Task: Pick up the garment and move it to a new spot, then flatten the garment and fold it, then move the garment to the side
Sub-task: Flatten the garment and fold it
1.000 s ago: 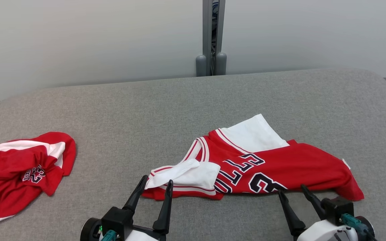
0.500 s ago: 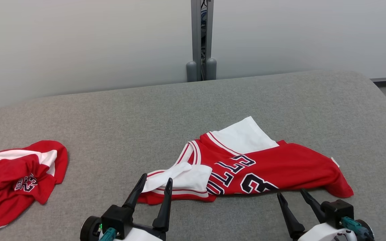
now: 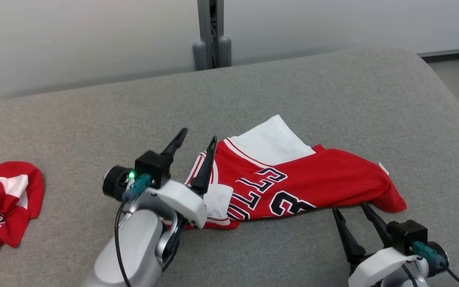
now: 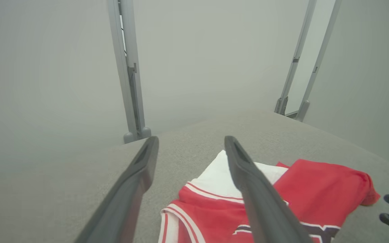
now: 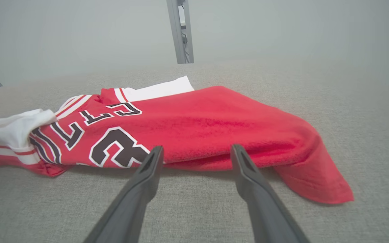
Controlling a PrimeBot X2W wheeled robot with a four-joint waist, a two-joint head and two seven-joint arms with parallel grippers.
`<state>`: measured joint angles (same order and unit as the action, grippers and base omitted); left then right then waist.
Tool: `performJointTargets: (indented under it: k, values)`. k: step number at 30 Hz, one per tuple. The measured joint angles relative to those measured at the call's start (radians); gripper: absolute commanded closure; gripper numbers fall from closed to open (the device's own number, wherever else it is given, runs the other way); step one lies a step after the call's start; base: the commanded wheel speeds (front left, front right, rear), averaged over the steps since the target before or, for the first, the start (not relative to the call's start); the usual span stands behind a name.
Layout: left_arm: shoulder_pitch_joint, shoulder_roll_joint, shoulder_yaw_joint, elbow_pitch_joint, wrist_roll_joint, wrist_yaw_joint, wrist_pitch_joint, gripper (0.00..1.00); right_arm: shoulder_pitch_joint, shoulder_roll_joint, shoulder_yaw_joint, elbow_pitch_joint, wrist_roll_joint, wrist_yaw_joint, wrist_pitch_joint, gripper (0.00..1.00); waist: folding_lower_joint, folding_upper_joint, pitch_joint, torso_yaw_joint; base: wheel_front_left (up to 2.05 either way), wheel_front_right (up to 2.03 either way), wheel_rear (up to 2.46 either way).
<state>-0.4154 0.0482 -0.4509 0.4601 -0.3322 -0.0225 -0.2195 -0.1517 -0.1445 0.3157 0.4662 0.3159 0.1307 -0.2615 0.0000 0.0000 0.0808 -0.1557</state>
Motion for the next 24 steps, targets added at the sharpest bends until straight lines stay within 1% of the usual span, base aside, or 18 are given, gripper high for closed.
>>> performJointTargets:
  k: [9, 12, 15, 21, 24]
  values:
    - [-0.310, 0.000, -0.128, 0.185, -0.106, -0.030, 0.080, 0.00, -0.035, 0.014, -0.033, -0.072, -0.014, 0.000, 0.000, 0.00, 0.0000, 0.0000, 0.139, -0.064, 0.00, 0.00, 0.00]
    - [-0.393, -0.001, -0.175, 0.244, -0.129, -0.033, 0.113, 0.00, -0.046, 0.025, -0.039, -0.109, -0.006, 0.000, 0.000, 0.00, 0.0000, 0.0000, 0.186, -0.087, 0.00, 0.00, 0.00]
    - [-0.476, 0.000, -0.213, 0.299, -0.141, -0.032, 0.124, 0.00, -0.054, 0.030, -0.043, -0.131, -0.008, 0.000, 0.000, 0.00, 0.0000, 0.0000, 0.229, -0.110, 0.00, 0.00, 0.00]
    - [-0.576, -0.001, -0.305, 0.403, -0.162, -0.031, 0.180, 0.00, -0.063, 0.043, -0.084, -0.161, -0.019, 0.000, 0.000, 0.00, 0.0000, 0.0000, 0.293, -0.160, 0.00, 0.00, 0.00]
    - [-0.611, -0.001, -0.346, 0.452, -0.163, -0.020, 0.210, 0.00, -0.063, 0.048, -0.105, -0.174, -0.033, 0.000, 0.000, 0.00, 0.0000, 0.0000, 0.314, -0.184, 0.00, 0.00, 0.00]
